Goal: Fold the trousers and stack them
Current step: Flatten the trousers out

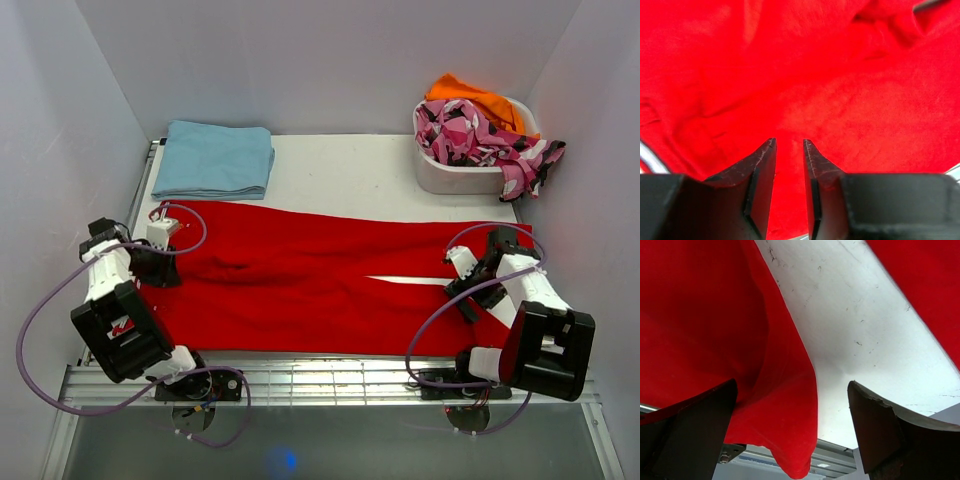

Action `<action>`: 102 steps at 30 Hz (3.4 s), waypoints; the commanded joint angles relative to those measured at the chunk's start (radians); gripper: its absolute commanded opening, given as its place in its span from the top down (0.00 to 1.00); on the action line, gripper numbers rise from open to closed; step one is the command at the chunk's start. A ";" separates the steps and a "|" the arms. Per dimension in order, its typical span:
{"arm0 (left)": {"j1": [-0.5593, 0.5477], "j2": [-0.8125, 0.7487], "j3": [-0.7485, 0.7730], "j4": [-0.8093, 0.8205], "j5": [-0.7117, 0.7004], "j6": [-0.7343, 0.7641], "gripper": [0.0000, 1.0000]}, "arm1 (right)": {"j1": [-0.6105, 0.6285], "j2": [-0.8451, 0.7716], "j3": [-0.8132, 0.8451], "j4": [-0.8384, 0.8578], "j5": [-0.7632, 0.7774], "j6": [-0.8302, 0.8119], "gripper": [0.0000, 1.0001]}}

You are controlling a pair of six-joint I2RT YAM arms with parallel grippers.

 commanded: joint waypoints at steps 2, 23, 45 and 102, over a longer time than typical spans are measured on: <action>-0.001 0.025 -0.099 0.039 -0.035 0.036 0.63 | 0.043 0.017 -0.062 0.145 0.172 0.028 0.04; 0.040 0.280 -0.096 0.289 -0.348 -0.044 0.76 | -0.166 0.202 0.241 0.334 0.399 -0.265 0.03; 0.120 0.045 0.078 0.041 0.049 -0.148 0.64 | -0.111 0.163 0.213 -0.047 -0.069 -0.138 0.44; -0.129 0.942 1.192 -0.193 0.123 0.468 0.44 | 0.104 0.670 0.497 0.102 -0.161 -0.298 0.62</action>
